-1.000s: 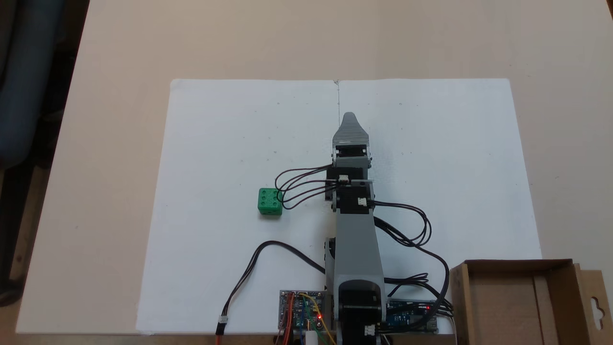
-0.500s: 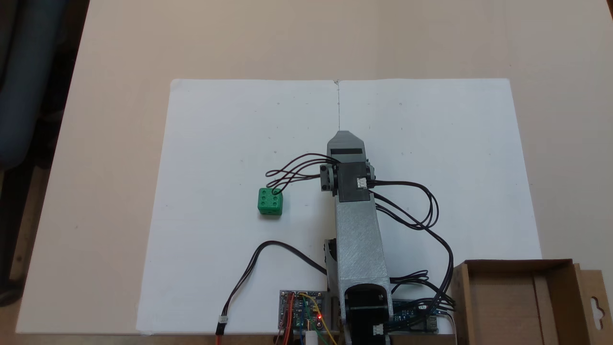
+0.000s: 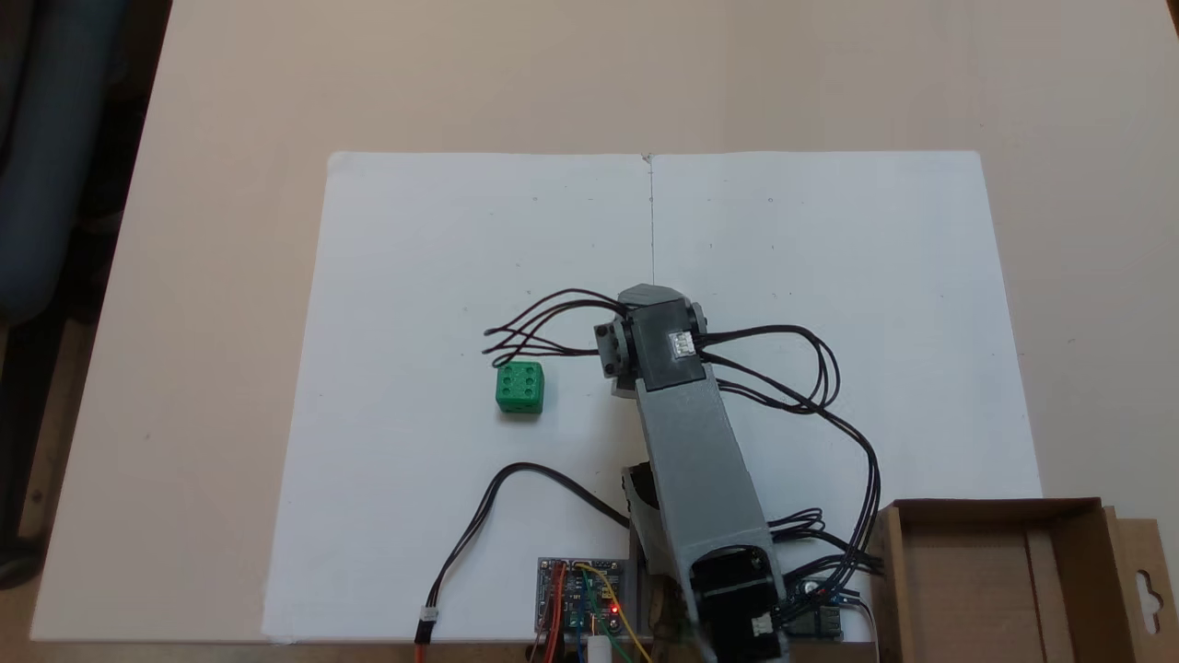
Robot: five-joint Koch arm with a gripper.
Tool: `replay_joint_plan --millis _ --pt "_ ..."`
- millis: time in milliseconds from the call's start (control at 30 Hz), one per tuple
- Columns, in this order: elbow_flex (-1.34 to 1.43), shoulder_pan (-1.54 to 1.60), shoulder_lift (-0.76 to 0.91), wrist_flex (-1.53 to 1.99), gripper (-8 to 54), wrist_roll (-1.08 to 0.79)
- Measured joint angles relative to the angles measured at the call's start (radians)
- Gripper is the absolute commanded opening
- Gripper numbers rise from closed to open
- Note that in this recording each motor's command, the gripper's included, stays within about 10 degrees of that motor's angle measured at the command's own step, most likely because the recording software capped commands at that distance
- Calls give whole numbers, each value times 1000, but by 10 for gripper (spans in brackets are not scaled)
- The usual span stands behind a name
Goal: Grasp a green dice and put it in the bin.
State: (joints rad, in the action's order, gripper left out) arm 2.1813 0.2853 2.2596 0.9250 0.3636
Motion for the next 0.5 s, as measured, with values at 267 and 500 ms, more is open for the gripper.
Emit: replay_joint_plan --millis 267,500 --pt "-66 245 0 3 431 250" --pt "-72 390 0 -2 422 316"
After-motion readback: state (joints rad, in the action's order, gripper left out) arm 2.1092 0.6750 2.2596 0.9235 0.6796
